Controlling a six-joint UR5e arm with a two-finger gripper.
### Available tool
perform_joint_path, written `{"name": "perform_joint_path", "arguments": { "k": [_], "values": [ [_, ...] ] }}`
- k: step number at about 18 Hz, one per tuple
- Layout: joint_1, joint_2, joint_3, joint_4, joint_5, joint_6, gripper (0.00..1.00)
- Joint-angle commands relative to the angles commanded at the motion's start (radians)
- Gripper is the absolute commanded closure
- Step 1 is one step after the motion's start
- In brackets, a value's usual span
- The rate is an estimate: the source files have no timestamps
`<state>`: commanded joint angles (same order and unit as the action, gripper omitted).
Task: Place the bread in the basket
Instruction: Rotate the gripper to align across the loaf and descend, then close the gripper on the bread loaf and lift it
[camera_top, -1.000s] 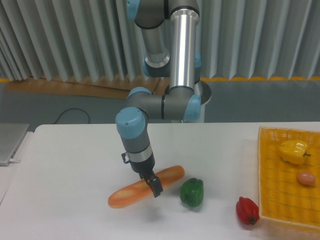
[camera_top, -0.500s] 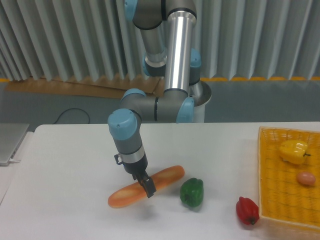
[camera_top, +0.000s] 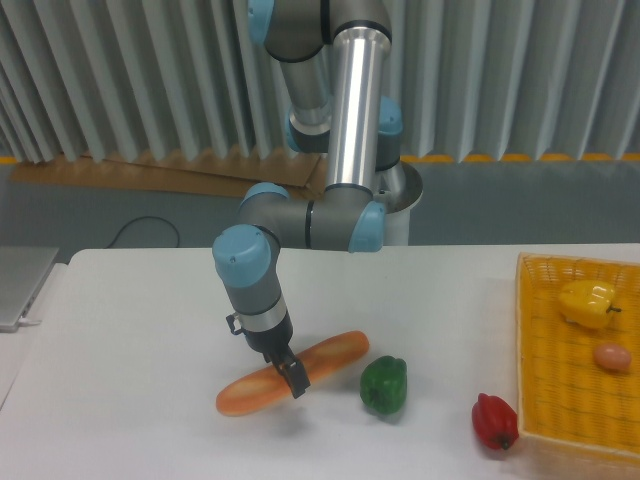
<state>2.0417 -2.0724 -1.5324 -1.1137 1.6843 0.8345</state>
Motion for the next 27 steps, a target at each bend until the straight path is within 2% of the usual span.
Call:
{"name": "perform_joint_path", "arguments": {
  "k": [8, 12, 15, 16, 17, 19, 24, 25, 27],
  "values": [
    [-0.002, -0.006, 0.002, -0.002, 0.005, 0.002, 0.0],
    [-0.009, -0.017, 0.0, -0.002, 0.055, 0.003, 0.0],
    [-0.009, -0.02, 0.0, -0.002, 0.057, 0.002, 0.13],
    [-0.009, -0.017, 0.0, 0.0, 0.055, 0.002, 0.21],
    [-0.009, -0.014, 0.0, 0.0, 0.054, 0.002, 0.23],
    [-0.009, -0.009, 0.002, 0.0, 0.054, 0.0, 0.32],
    [-0.008, -0.008, 0.002, 0.0, 0.052, -0.003, 0.37],
    [-0.008, -0.008, 0.002, -0.002, 0.052, -0.006, 0.42],
    [-0.008, -0.008, 0.002, -0.002, 0.054, -0.006, 0.42]
  ]
}}
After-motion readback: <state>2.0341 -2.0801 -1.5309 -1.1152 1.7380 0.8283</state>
